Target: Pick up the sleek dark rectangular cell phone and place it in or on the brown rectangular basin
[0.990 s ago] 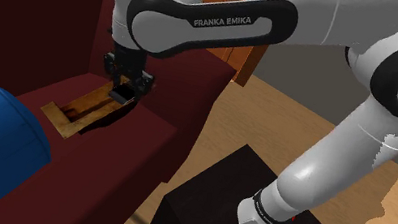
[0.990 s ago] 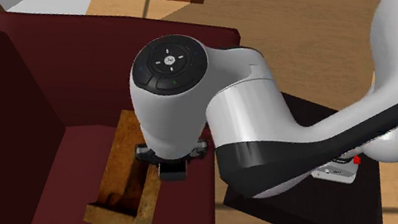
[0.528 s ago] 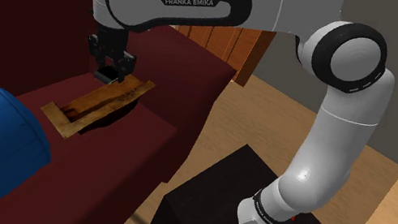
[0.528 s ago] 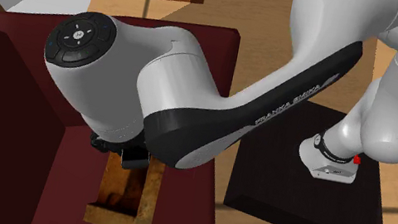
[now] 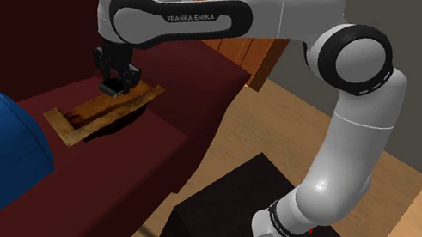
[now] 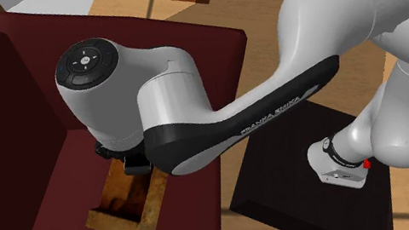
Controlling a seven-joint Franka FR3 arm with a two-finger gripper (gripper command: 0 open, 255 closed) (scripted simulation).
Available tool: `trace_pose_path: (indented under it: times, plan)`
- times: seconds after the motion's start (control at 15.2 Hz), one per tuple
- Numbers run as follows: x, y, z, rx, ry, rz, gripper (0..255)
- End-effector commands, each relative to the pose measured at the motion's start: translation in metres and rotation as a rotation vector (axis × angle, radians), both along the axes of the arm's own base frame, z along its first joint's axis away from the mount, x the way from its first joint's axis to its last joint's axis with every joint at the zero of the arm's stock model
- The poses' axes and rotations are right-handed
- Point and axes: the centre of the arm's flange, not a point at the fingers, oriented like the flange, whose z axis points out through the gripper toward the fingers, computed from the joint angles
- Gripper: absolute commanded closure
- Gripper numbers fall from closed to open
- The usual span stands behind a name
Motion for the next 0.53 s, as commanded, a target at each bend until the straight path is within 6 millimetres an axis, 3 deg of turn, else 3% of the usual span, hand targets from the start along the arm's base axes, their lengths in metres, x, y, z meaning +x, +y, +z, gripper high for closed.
trace_pose_path:
  times: [0.0,0.26,0.46]
  plan:
    - [-0.002,0.0,-0.01,0.0,0.0,0.0,255]
    - [-0.002,0.0,-0.031,0.0,0.0,0.0,255]
    - [-0.002,0.0,-0.034,0.0,0.0,0.0,255]
